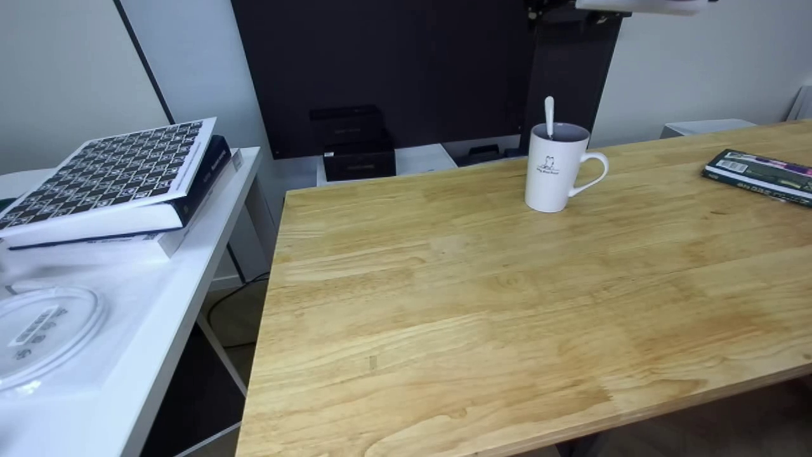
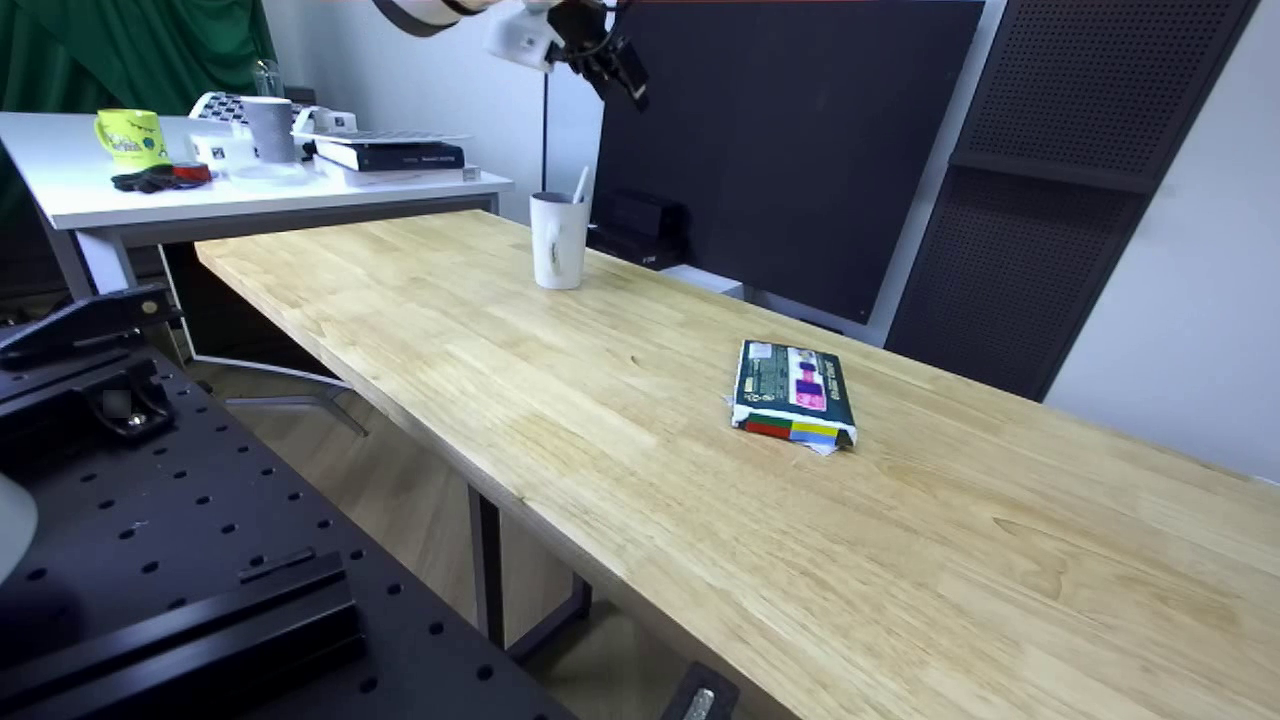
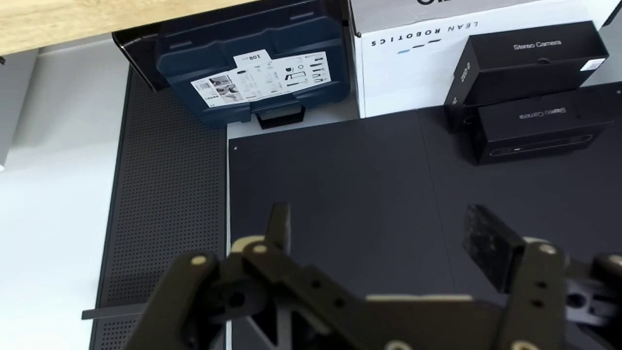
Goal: Put the spoon in the mug
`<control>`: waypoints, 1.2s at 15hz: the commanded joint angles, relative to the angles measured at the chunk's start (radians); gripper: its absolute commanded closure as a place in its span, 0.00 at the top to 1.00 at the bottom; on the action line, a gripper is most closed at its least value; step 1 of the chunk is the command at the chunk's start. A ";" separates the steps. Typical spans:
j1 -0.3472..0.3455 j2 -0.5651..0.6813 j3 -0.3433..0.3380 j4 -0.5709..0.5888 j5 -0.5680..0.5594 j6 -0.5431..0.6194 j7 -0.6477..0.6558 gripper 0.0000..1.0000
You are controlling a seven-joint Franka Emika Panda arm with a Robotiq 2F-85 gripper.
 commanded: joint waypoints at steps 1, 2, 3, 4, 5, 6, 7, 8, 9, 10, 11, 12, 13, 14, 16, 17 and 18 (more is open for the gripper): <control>-0.070 -0.231 0.073 -0.035 -0.085 -0.184 -0.137 1.00; -0.093 -0.269 0.093 -0.032 -0.114 -0.243 -0.148 1.00; -0.127 -0.307 0.123 -0.030 -0.147 -0.305 -0.155 1.00; -0.171 -0.344 0.163 -0.025 -0.183 -0.371 -0.159 1.00; -0.216 -0.369 0.200 -0.017 -0.219 -0.444 -0.155 1.00; -0.271 -0.392 0.249 -0.008 -0.249 -0.517 -0.153 1.00; -0.334 -0.415 0.308 0.002 -0.273 -0.592 -0.157 1.00; -0.396 -0.427 0.364 0.010 -0.296 -0.654 -0.154 1.00; -0.461 -0.436 0.424 0.020 -0.316 -0.718 -0.152 1.00; -0.524 -0.442 0.483 0.031 -0.321 -0.784 -0.163 1.00; -0.584 -0.444 0.540 0.042 -0.325 -0.844 -0.172 1.00; -0.644 -0.443 0.597 0.054 -0.315 -0.897 -0.191 1.00; -0.696 -0.440 0.646 0.068 -0.314 -0.950 -0.207 1.00; -0.707 -0.445 0.668 0.034 -0.355 -0.863 -0.152 1.00; -0.756 -0.442 0.710 0.047 -0.344 -0.912 -0.177 1.00; -0.763 -0.442 0.715 0.049 -0.343 -0.918 -0.182 1.00; -0.764 -0.442 0.717 0.050 -0.342 -0.919 -0.183 1.00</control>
